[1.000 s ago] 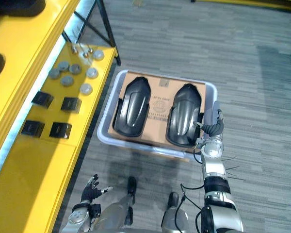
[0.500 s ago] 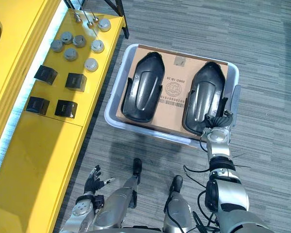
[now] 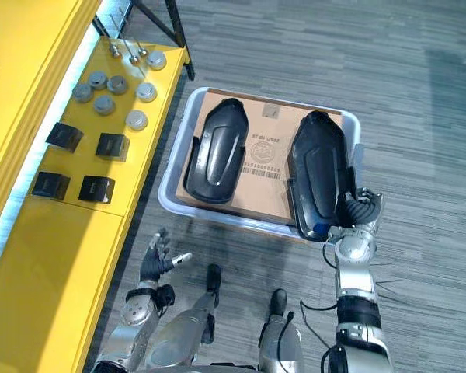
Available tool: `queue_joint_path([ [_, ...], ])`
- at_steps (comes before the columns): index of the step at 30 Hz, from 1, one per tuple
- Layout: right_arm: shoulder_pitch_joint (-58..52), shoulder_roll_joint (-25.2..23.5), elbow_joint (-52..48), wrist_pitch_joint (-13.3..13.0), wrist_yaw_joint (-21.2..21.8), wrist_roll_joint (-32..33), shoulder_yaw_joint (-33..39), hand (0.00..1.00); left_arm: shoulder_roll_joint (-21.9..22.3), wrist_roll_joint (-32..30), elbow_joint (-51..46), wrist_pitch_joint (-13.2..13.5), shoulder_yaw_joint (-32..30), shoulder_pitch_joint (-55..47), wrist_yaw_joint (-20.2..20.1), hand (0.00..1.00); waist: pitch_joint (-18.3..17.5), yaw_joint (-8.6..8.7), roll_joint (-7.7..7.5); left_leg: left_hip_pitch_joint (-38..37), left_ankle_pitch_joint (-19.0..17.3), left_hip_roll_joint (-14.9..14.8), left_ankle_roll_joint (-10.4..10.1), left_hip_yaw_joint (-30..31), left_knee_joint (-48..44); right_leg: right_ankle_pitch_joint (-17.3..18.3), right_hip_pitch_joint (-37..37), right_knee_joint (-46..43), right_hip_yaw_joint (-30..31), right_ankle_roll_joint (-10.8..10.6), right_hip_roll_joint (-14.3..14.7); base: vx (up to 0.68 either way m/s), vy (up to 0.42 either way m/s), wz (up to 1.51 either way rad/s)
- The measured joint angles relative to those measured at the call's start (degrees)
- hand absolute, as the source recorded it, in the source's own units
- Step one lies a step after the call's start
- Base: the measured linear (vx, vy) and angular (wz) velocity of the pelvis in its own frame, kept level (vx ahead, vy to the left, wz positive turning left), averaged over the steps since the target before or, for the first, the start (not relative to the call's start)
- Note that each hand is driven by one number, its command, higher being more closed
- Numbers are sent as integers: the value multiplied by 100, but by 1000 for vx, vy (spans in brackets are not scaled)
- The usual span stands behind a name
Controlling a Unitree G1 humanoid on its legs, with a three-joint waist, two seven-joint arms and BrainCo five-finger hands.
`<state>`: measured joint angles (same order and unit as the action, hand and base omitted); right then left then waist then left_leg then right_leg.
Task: Walk over and take plastic housings, then place them on the shelf
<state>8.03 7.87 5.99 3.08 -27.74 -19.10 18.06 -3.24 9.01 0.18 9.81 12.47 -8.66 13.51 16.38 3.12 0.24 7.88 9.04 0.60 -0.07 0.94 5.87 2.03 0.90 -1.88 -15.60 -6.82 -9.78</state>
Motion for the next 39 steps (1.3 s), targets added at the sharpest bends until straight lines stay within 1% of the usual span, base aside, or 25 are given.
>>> queue_joint_path([
  [2, -45, -103, -380, 10, -45, -254, -85, 100, 44, 3, -506, 10, 202, 34, 106, 0, -98, 61, 7, -79, 15, -2, 20, -6, -26, 0, -79, 0, 3, 0, 2, 0, 0, 0],
  [3, -88, -152, -596, 10, -85, -394, -235, 100, 90, 11, -696, 20, 360, 115, 175, 0, -236, 77, 6, -81, 15, -10, 20, -27, -26, 0, -72, 1, 17, 0, 6, -5, -4, -4],
  [4, -103, -183, -703, 11, -96, -440, -311, 100, 113, 13, -760, 20, 435, 159, 201, 0, -293, 83, 5, -87, 15, -16, 20, -39, -26, -1, -72, 0, 28, 1, 10, -11, -6, -10],
  [6, -113, -365, -1105, 9, -124, -633, -683, 100, 185, 5, -886, 19, 772, 437, 344, 0, -346, 81, 3, -233, 14, -37, 18, -122, -23, -2, -175, -8, 98, 3, 23, -18, -8, -13],
  [9, -128, -572, -1408, -3, -123, -640, -1170, 100, 287, -15, -884, -2, 1043, 724, 565, 0, -463, 86, 7, -277, 11, -69, 15, -145, 3, -6, -180, -21, 165, 10, 53, -54, -8, -12],
  [10, -147, -709, -1556, -16, -123, -639, -1494, 100, 339, -69, -880, -34, 1196, 876, 680, 0, -543, 90, 8, -283, 12, -86, 15, -161, 4, -11, -173, -26, 186, 17, 67, -47, -7, -8],
  [12, -188, -802, -1662, -30, -123, -638, -1811, 100, 374, -81, -842, -74, 1343, 991, 770, 0, -606, 89, 7, -327, 13, -92, 14, -200, 4, -13, -183, -28, 206, 20, 68, -36, -1, -10],
  [13, -211, -899, -1705, -53, -110, -634, -2166, 100, 412, -131, -793, -136, 1471, 1089, 890, 0, -659, 89, 1, -377, 12, -93, 13, -245, 5, -14, -204, -31, 238, 21, 65, -25, 4, -9],
  [14, -245, -957, -1745, -53, -110, -632, -2280, 100, 435, -153, -717, -174, 1525, 1153, 932, 0, -693, 88, 5, -377, 12, -93, 13, -254, 5, -15, -228, -30, 248, 21, 64, -18, 6, -5],
  [15, -332, -987, -1831, -59, -111, -625, -2536, 100, 476, -250, -508, -237, 1626, 1294, 1030, 0, -736, 86, 6, -396, 13, -93, 13, -254, 5, -17, -252, -26, 248, 23, 64, 0, 0, 0],
  [20, -482, -953, -1862, -61, -235, -433, -3019, 100, 469, -317, -181, -325, 1595, 1408, 1485, 0, -925, 82, -18, -424, 12, -95, 12, -261, 7, -26, -259, -1, 273, 34, 66, -1, 0, -1],
  [21, -545, -926, -1864, -99, -193, -303, -3247, 100, 452, -288, -59, -398, 1659, 1468, 1531, 100, -981, 82, -23, -432, 13, -95, 13, -266, 6, -27, -258, 0, 290, 33, 66, 2, -4, -6],
  [22, -594, -951, -1886, -173, -209, -219, -3360, 100, 461, -263, 2, -428, 1625, 1472, 1592, 100, -1000, 83, -25, -435, 13, -97, 13, -267, 6, -27, -258, 0, 293, 33, 68, 10, -10, -6],
  [23, -624, -930, -2023, -298, -209, -151, -3501, 100, 380, -240, 97, -459, 1645, 1473, 1656, 100, -1044, 96, -24, -434, 13, -100, 13, -269, 6, -30, -259, 0, 305, 36, 71, 7, -11, -3],
  [28, -636, -769, -2068, -348, -201, -3, -3606, 100, 242, -83, 100, -439, 1732, 1486, 1672, 100, -1198, 95, -72, -448, 13, -102, 13, -269, 6, -30, -258, 1, 308, 45, 74, 0, 0, 0],
  [29, -648, -708, -2067, -390, -200, 66, -3619, 100, 219, -49, 100, -437, 1762, 1486, 1673, 100, -1227, 94, -72, -448, 10, -100, 9, -269, 6, -26, -257, 2, 313, 57, 73, 0, 0, 0],
  [30, -691, -649, -2067, -430, -200, 112, -3619, 0, 197, 17, 100, -434, 1816, 1486, 1679, 100, -1274, 90, -72, -447, 7, -96, 5, -270, 6, -18, -257, 2, 316, 72, 70, 0, 0, 0],
  [33, -802, -530, -2066, -516, -185, 348, -3632, 0, 166, 162, 89, -433, 1880, 1486, 1673, 100, -1356, 92, -87, -448, 4, -96, 0, -270, 6, -17, -256, 2, 322, 74, 71, 0, 0, 0],
  [36, -859, -329, -2060, -681, 90, 781, -3732, 0, 78, 201, 85, -435, 1894, 1489, 1645, 100, -1444, 104, -89, -458, 2, -106, -3, -275, 6, -17, -255, 4, 337, 77, 80, -4, -7, -2],
  [39, -859, -124, -2060, -831, 400, 1019, -3876, 0, 16, 198, 85, -462, 1770, 1489, 1628, 100, -1486, 96, -93, -461, -1, -130, -8, -275, 6, -24, -256, 7, 340, 89, 105, -2, -6, -1],
])
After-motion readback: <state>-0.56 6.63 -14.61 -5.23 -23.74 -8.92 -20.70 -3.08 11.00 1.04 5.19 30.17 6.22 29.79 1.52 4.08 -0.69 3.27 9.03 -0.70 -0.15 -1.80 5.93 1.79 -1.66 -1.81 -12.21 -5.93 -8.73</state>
